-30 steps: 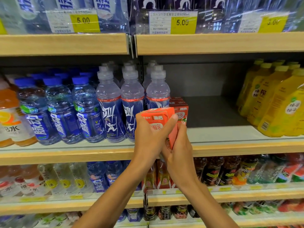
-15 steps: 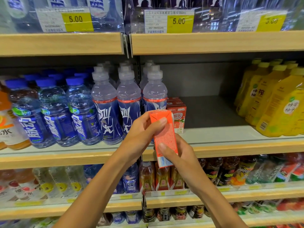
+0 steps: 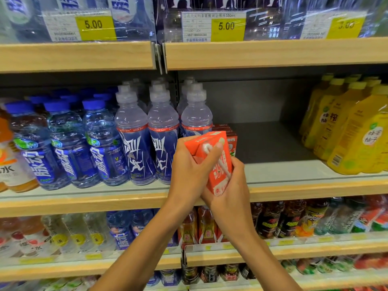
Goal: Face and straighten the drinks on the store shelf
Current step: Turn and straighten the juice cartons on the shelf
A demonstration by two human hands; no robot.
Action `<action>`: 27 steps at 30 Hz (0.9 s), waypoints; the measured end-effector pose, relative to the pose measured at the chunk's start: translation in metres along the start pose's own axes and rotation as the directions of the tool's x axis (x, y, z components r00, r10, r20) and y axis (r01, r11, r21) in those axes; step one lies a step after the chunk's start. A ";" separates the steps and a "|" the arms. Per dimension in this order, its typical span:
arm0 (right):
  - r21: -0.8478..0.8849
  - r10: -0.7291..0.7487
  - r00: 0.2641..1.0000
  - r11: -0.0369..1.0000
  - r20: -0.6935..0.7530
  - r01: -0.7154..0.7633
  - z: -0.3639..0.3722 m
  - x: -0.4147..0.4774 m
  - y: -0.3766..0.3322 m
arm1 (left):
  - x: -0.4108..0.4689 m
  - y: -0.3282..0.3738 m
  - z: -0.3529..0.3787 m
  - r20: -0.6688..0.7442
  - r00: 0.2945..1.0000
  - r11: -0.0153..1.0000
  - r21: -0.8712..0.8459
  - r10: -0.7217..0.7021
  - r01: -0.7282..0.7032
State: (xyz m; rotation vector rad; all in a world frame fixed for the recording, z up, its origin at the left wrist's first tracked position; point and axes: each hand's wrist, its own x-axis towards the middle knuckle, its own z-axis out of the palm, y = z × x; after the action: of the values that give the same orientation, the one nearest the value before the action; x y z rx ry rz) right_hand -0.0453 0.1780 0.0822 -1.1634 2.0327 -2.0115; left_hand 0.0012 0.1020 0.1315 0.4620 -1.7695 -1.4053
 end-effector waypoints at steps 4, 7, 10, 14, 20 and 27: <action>0.165 0.071 0.986 0.982 0.151 -0.096 -0.015 0.004 -0.006 | 0.009 0.000 -0.015 0.109 0.994 0.997 -0.064 -0.031 0.038; 0.290 0.150 0.957 0.931 0.246 -0.221 -0.023 0.007 -0.004 | 0.015 0.000 -0.024 0.214 0.975 0.992 -0.096 -0.063 0.085; 0.293 0.150 0.940 0.925 0.306 -0.243 -0.024 0.006 -0.005 | 0.020 -0.001 -0.028 0.269 0.960 0.989 -0.102 -0.077 0.108; 0.301 0.122 0.947 0.929 0.297 -0.214 -0.024 0.005 -0.004 | 0.021 -0.005 -0.028 0.279 0.958 0.993 -0.075 -0.065 0.089; 0.179 0.053 0.998 0.982 0.039 -0.060 -0.019 0.005 -0.004 | 0.009 -0.002 -0.018 0.114 0.992 0.996 0.071 0.048 -0.056; 0.002 -0.069 0.988 0.998 -0.136 0.070 -0.005 -0.003 0.000 | -0.005 0.007 0.011 -0.024 0.998 0.995 0.085 0.057 -0.055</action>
State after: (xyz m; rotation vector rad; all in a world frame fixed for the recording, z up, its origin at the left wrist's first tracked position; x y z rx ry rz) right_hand -0.0452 0.1837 0.0816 -1.1406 2.0711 -2.1856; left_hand -0.0028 0.1146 0.1353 0.4696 -1.8118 -1.2838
